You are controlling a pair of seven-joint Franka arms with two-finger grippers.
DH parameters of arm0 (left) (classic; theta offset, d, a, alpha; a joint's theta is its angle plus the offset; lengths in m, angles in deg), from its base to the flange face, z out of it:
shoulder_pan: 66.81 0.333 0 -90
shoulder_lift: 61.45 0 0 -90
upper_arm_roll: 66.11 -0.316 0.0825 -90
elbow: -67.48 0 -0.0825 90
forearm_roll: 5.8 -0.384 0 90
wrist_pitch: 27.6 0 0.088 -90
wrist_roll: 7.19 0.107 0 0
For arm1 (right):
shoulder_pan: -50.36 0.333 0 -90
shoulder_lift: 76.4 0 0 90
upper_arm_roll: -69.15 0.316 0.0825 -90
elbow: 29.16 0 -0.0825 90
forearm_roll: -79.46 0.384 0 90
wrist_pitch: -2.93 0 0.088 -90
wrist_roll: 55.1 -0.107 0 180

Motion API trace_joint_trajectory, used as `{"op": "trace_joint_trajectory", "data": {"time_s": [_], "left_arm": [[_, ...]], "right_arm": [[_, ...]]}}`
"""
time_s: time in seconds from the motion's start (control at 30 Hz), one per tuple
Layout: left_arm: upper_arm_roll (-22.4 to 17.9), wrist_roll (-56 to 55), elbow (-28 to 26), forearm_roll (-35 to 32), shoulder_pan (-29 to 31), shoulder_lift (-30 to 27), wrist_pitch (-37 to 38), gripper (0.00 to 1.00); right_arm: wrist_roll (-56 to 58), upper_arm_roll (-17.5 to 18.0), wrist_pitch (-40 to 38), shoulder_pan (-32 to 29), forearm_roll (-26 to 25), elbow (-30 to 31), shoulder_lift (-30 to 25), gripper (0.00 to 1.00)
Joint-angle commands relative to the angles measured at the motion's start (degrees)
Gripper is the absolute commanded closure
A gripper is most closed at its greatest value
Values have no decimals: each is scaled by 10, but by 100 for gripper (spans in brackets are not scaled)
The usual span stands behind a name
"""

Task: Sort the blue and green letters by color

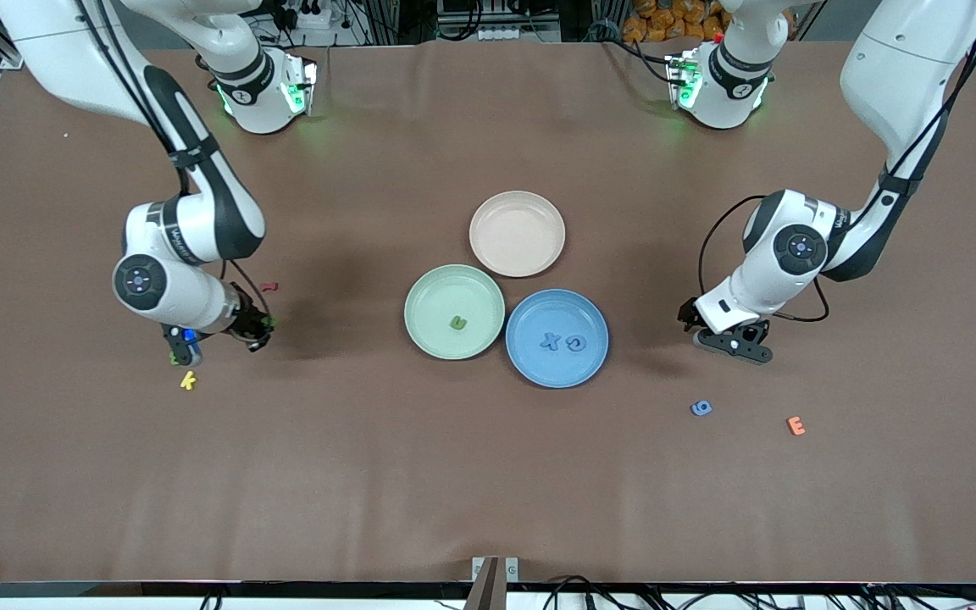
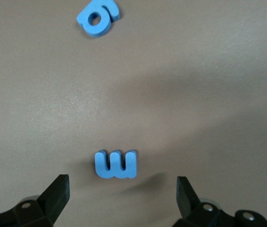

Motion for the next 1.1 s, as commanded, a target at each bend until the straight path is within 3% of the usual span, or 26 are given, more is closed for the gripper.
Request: {"op": "trace_joint_trajectory", "data": {"time_s": [0.0, 0.33, 0.57, 0.73, 0.93, 1.07], "left_arm": [[8, 8, 25, -18, 13, 31, -9, 0], [5, 7, 40, -18, 13, 45, -9, 0], [5, 7, 42, -18, 13, 49, -9, 0], [5, 6, 41, -18, 13, 49, -9, 22], [5, 0, 38, -18, 13, 48, -9, 60], [5, -4, 37, -18, 13, 48, -9, 74]], "right_arm": [[-13, 29, -10, 8, 3, -20, -5, 100], [-17, 100, 23, 13, 51, -32, -3, 100], [-30, 126, 50, 31, 69, -49, 11, 100], [-64, 128, 74, 60, 68, -68, 33, 100], [-74, 128, 139, 101, 67, -74, 60, 100], [-82, 127, 172, 128, 64, -76, 81, 100]]}}
